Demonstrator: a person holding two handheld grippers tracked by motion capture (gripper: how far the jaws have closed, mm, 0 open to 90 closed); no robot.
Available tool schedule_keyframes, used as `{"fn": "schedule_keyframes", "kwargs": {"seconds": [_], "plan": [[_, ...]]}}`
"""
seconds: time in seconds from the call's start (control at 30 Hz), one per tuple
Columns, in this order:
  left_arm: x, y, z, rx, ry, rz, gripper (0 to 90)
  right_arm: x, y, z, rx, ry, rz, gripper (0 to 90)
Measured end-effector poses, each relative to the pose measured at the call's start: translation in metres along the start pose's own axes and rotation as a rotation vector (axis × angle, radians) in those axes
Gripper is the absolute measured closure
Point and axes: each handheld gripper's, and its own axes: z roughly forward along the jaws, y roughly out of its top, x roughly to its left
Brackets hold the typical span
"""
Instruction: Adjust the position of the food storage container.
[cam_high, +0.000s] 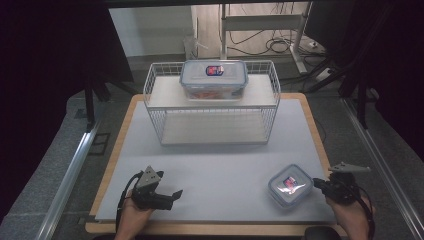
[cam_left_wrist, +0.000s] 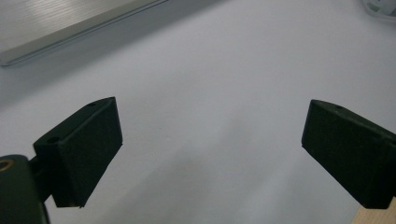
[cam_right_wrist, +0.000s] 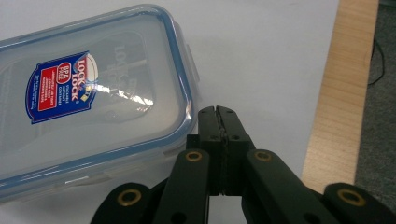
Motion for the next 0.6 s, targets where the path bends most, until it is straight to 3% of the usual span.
{"fn": "schedule_keyframes", "kwargs": {"seconds": [0.13, 0.27, 0.3, 0.43, 0.6], "plan": [[0.000, 0.000, 0.000, 0.003, -0.002, 0.000, 4.8, 0.004, 0.000, 0.003, 0.003, 0.067, 0.010, 89.8], [0.000, 0.000, 0.001, 0.004, -0.005, -0.001, 4.8, 0.019, 0.002, 0.010, 0.029, 0.118, -0.021, 89.8], [0.000, 0.000, 0.001, 0.005, -0.005, -0.001, 4.8, 0.028, 0.004, 0.013, 0.038, 0.135, -0.045, 89.8], [0.000, -0.001, 0.001, 0.007, -0.010, -0.003, 4.7, 0.044, 0.007, 0.017, 0.054, 0.157, -0.081, 89.7], [0.000, -0.001, 0.001, 0.008, -0.010, -0.004, 4.7, 0.054, 0.004, 0.017, 0.078, 0.167, -0.099, 89.7]]}}
